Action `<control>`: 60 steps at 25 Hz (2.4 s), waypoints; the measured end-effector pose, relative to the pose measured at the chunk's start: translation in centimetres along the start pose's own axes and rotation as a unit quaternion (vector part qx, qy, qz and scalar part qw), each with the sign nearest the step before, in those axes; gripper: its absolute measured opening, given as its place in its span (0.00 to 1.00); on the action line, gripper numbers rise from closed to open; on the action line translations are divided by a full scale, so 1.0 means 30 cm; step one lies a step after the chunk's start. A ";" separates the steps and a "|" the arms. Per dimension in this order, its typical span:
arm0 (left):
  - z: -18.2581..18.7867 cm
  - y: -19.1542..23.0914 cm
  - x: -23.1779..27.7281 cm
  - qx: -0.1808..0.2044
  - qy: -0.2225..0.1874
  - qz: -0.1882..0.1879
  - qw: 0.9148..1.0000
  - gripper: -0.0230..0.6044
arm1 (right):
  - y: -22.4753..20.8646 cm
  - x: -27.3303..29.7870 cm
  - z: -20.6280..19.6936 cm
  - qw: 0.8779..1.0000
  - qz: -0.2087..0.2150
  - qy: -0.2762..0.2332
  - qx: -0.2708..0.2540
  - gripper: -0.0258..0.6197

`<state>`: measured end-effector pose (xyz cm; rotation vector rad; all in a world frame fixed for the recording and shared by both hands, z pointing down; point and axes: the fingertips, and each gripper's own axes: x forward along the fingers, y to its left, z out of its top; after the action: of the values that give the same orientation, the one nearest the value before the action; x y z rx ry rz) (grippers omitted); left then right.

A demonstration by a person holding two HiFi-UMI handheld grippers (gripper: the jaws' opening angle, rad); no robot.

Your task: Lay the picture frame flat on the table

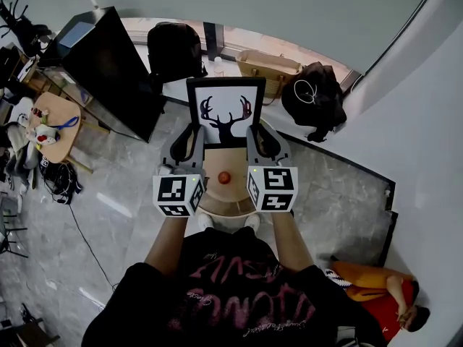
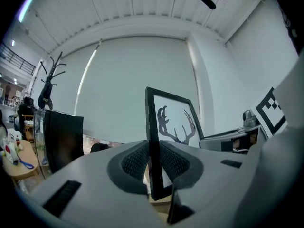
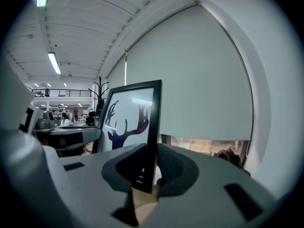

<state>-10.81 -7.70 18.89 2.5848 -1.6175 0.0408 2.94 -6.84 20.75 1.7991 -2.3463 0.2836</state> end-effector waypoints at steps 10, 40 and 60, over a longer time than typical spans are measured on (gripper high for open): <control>-0.052 0.009 0.003 -0.005 0.025 0.006 1.000 0.15 | 0.001 0.022 -0.057 1.000 0.005 0.027 0.012 0.17; -0.361 0.054 0.117 -0.033 0.128 0.017 0.991 0.15 | -0.050 0.177 -0.352 0.990 0.005 0.131 0.050 0.17; -0.540 0.061 0.141 -0.054 0.182 0.028 0.981 0.15 | -0.069 0.231 -0.527 0.980 0.012 0.186 0.068 0.16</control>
<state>-10.20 -10.79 35.45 2.2838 -1.5092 0.3955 3.48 -9.83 37.88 1.6035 -2.1274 0.7327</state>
